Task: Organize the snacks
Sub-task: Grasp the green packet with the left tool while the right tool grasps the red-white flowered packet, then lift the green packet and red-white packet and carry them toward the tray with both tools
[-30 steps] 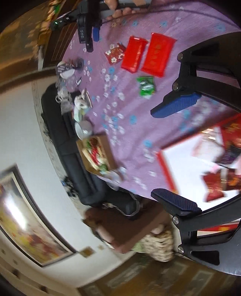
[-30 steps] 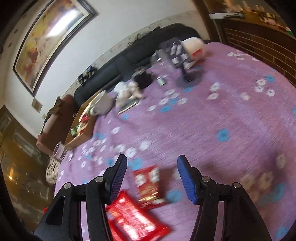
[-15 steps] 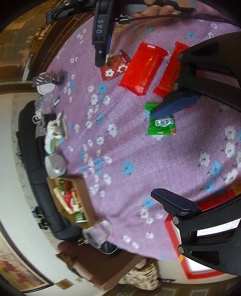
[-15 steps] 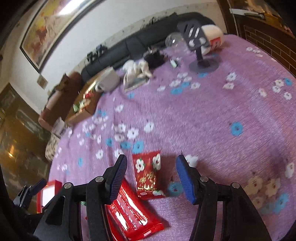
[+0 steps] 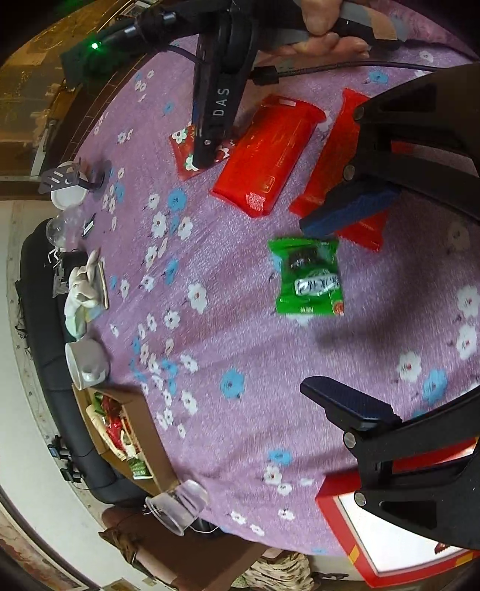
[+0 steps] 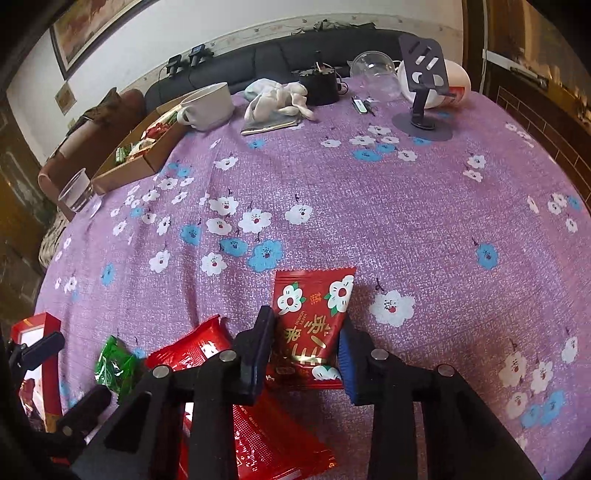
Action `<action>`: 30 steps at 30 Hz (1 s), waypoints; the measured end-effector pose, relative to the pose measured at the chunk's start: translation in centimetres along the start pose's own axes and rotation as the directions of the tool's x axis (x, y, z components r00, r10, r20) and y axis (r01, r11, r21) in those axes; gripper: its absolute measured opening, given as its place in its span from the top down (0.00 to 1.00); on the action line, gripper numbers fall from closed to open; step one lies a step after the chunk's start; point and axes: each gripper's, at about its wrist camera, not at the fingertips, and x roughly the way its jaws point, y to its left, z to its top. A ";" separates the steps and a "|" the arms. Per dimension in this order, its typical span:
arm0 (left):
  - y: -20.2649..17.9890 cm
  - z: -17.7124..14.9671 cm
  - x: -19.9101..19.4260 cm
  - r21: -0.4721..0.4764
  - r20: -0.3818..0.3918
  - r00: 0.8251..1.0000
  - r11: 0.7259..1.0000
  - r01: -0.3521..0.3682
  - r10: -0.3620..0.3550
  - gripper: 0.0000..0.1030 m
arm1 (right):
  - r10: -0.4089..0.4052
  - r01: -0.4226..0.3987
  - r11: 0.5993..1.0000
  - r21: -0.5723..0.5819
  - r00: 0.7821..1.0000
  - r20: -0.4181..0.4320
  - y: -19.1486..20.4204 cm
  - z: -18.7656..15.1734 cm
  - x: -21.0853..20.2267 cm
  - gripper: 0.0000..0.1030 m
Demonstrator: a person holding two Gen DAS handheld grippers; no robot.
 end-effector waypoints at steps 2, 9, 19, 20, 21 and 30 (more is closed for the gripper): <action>-0.2 0.2 0.5 -0.010 -0.010 1.000 1.000 0.012 -0.013 0.24 | -0.019 0.018 0.999 0.035 1.000 0.011 -0.9 0.2 -0.2 0.71; -0.2 0.2 2.7 -0.056 -0.054 0.998 0.998 0.021 -0.024 0.28 | -0.005 0.004 0.994 0.107 1.000 0.011 -2.6 0.6 -0.3 0.80; -1.2 0.5 2.4 -0.040 -0.024 0.999 0.998 0.044 -0.045 0.63 | 0.076 -0.071 0.996 0.060 0.994 -0.075 -2.6 0.8 -0.1 0.62; -1.2 0.5 2.4 -0.041 -0.023 0.999 0.998 0.048 -0.049 0.66 | 0.154 -0.143 0.983 0.113 0.984 -0.093 -3.7 0.9 -0.2 0.62; -1.2 0.4 2.3 -0.043 -0.024 0.998 0.998 0.053 -0.054 0.68 | 0.208 -0.191 0.969 0.159 0.973 -0.099 -4.7 0.9 -0.3 0.62; -1.1 -0.1 0.3 -0.039 0.024 0.999 0.998 0.041 -0.040 0.72 | 0.239 -0.224 0.952 0.208 0.969 -0.053 -6.7 1.1 -1.5 0.62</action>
